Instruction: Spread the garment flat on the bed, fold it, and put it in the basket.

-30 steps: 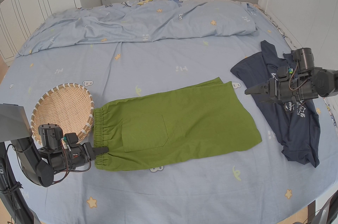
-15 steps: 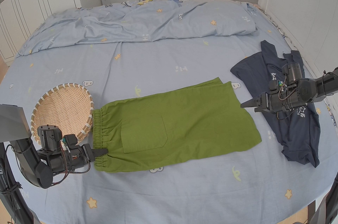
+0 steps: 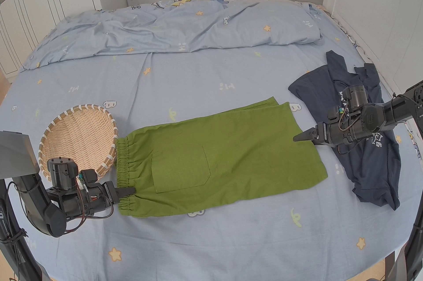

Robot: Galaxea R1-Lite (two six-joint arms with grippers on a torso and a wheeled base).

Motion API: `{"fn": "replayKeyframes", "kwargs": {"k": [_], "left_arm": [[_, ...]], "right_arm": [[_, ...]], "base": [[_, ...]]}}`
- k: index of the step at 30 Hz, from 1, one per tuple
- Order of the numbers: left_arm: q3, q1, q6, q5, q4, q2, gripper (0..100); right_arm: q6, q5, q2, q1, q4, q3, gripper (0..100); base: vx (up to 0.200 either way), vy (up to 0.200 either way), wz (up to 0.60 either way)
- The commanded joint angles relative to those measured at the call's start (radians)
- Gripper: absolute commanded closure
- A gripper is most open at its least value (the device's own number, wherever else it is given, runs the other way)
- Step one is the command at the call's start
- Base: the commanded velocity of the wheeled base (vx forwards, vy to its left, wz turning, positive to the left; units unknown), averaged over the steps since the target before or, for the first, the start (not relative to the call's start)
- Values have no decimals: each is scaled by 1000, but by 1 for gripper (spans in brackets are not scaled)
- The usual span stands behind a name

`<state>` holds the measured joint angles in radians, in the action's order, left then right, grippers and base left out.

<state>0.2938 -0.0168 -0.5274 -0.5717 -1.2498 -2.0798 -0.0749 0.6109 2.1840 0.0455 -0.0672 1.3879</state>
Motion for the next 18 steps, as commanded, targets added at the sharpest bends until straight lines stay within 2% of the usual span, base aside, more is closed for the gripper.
{"fn": "replayKeyframes", "kwargs": {"k": [1,18], "left_arm": [[1,0,1,0,0,-2,100],[2,0,4,0,0,-3,100]], "right_arm": [[-2,0,20,-1,0,8,0],[-5,3,39,28,-14,5,0]], "base": [[0,0,0],[0,0,0]]}}
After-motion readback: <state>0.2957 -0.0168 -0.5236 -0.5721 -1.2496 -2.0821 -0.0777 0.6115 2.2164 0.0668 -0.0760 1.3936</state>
